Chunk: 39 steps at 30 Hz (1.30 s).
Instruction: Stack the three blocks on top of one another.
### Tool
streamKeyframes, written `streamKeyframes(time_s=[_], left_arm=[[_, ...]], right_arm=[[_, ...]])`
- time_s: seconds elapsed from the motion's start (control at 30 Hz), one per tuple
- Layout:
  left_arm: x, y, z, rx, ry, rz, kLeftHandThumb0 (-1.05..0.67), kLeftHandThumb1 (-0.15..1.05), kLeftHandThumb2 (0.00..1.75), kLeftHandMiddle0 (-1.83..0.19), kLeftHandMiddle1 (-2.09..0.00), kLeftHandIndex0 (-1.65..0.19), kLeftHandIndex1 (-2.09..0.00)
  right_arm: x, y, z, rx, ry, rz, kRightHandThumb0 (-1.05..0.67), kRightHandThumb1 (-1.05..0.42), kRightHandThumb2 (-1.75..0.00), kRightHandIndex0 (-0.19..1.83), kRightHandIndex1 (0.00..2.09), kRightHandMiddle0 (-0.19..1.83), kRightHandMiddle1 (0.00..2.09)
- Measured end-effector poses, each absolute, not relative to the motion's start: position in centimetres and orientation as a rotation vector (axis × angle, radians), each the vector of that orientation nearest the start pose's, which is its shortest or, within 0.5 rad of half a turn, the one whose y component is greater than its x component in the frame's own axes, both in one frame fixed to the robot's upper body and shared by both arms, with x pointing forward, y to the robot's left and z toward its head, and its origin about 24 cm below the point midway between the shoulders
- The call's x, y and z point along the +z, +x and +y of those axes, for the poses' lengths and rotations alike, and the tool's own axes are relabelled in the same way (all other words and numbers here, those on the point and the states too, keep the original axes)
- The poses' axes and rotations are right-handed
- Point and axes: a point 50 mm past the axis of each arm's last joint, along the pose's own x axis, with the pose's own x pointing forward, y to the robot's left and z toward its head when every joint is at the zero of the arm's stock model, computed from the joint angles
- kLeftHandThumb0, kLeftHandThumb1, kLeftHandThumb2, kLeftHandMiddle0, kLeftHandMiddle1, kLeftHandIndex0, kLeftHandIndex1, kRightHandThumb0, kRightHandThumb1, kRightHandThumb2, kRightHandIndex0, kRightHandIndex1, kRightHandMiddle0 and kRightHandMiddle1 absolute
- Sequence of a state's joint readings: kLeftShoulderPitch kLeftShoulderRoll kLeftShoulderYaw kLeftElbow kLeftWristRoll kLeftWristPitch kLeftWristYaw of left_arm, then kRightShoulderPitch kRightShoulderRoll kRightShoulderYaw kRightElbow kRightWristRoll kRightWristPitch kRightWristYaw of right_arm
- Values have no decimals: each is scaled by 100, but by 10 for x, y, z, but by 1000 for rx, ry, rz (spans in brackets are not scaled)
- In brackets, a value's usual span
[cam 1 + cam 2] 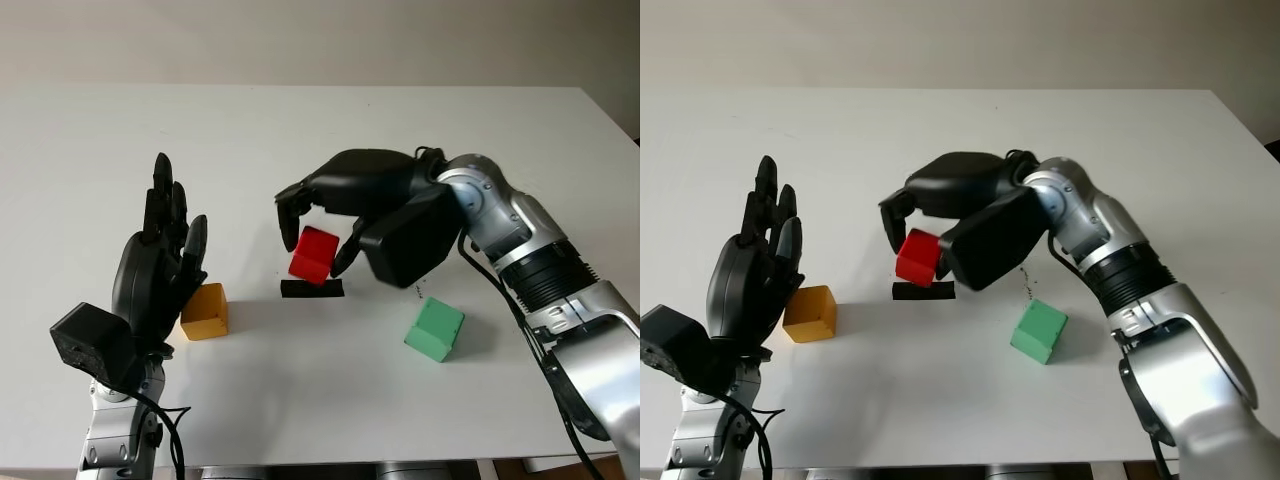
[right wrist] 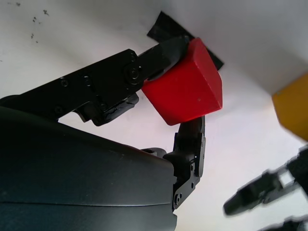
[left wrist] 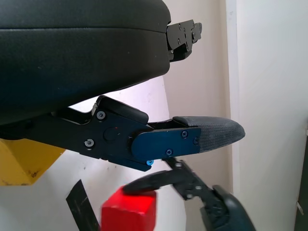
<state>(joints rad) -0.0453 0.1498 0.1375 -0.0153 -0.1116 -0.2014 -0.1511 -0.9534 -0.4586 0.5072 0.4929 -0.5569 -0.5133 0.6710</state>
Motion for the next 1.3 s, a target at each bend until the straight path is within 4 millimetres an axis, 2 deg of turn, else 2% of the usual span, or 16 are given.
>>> streamKeyframes(time_s=[0.5,0.93,1.07,1.13,1.17,1.2,1.23,1.3], left_arm=[[79,257,198,-32,62,-284,-76,105,51,19,-1,19,-1],[79,257,198,-39,65,-286,-77,105,51,19,-1,19,0],[79,257,198,-36,63,-285,-76,105,51,19,-2,19,-1],[79,257,199,-35,63,-285,-77,105,51,19,-2,19,-1],[79,258,199,-35,62,-282,-77,105,51,19,-2,19,-1],[78,258,198,-35,62,-280,-77,105,51,19,-2,19,0],[78,258,198,-35,62,-280,-77,105,51,19,-2,19,0],[78,258,199,-35,64,-279,-76,105,51,19,-2,19,0]], right_arm=[[154,355,-70,1096,-1499,-380,-44,-97,-5,29,5,27,172],[148,361,-73,1054,-1499,-350,-43,-95,-5,24,5,29,153],[147,362,-74,1060,-1497,-357,-50,-95,-5,23,4,26,149],[148,362,-74,1077,-1507,-351,-57,-93,-5,16,3,14,125],[148,362,-75,1092,-1513,-343,-60,-92,-5,11,3,10,104],[147,361,-75,1106,-1516,-332,-64,-91,-5,3,3,8,73],[147,361,-75,1121,-1516,-320,-65,-90,-5,-2,3,8,53],[147,361,-76,1148,-1519,-296,-70,-88,-5,-13,1,0,27]])
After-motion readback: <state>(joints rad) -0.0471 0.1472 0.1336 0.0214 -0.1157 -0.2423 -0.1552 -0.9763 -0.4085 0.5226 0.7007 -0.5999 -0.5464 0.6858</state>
